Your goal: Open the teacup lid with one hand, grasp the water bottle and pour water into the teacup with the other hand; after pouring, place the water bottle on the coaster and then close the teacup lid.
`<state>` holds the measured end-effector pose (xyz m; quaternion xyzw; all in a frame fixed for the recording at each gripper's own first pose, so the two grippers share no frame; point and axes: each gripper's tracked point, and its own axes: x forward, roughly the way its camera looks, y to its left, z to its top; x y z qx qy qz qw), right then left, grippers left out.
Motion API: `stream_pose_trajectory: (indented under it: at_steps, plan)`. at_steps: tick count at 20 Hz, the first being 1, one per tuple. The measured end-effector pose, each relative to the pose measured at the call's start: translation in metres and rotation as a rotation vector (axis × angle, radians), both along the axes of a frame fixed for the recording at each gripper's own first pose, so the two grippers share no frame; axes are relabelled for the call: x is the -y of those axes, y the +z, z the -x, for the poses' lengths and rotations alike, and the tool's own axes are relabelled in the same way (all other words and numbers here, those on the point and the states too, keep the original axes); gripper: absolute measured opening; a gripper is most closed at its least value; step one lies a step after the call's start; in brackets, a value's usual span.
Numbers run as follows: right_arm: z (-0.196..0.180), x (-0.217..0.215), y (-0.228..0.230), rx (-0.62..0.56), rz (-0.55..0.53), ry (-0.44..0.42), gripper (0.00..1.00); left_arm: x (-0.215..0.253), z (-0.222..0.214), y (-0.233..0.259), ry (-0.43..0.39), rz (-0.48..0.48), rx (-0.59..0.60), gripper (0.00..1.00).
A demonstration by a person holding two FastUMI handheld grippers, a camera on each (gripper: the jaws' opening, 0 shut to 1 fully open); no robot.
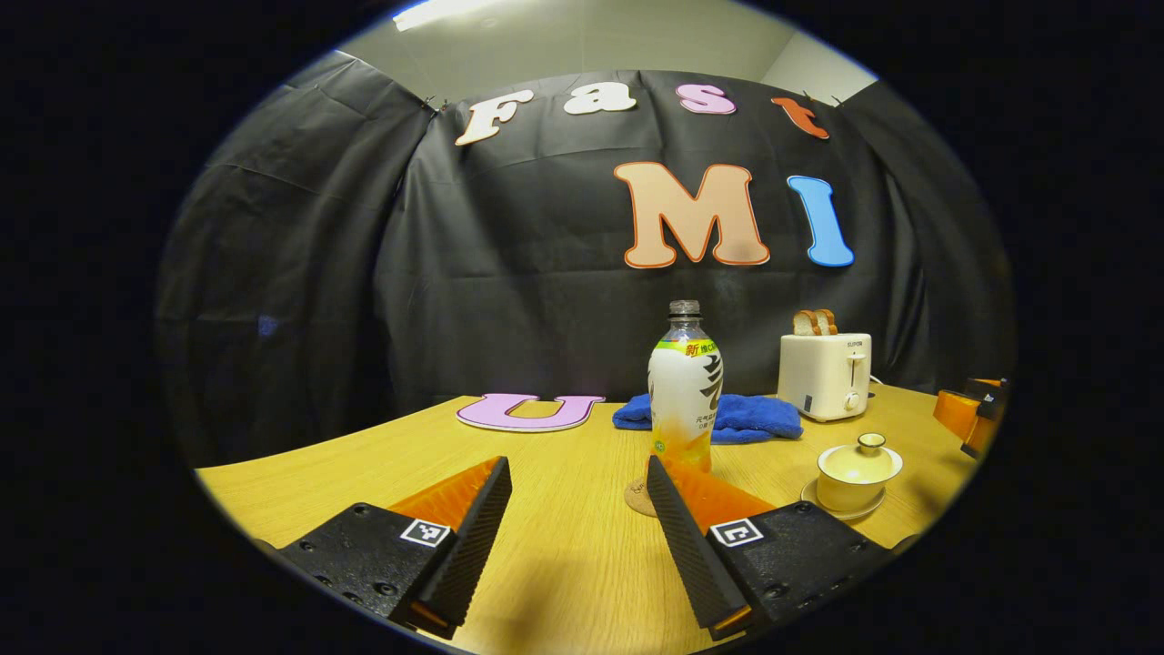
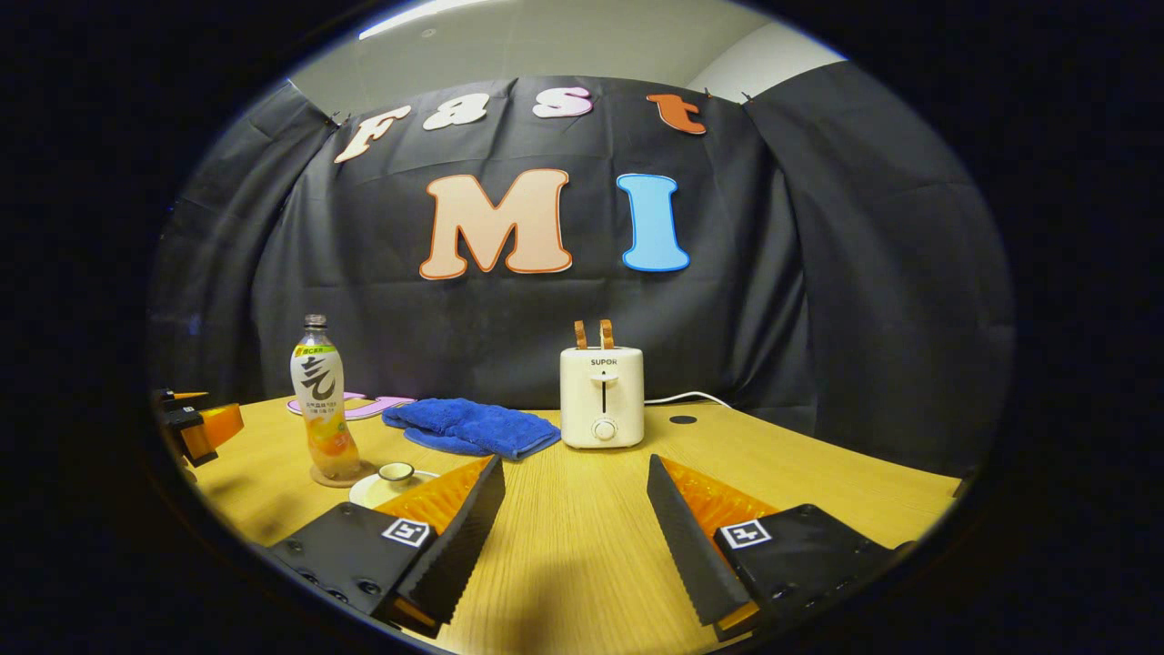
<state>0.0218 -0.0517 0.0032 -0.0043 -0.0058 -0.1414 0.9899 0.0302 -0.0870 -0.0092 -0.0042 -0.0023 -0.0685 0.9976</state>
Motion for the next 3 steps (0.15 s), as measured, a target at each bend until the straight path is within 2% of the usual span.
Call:
stream_pose_trajectory:
  at_steps: [1,2,3]
  plan:
    - [0.0003,-0.0002,0.0008,0.0,0.0,0.0,0.94,0.0001,-0.0001,0.0002,0.0,0.0,0.0,0.88]
    - [0.0001,-0.0003,0.001,0.0,0.0,0.0,0.98,0.0001,-0.0001,0.0003,0.0,0.0,0.0,0.88]
    - [0.0002,-0.0006,0.0014,0.0,0.0,0.0,0.98,-0.0003,0.0008,-0.0005,0.0,0.0,0.0,0.88]
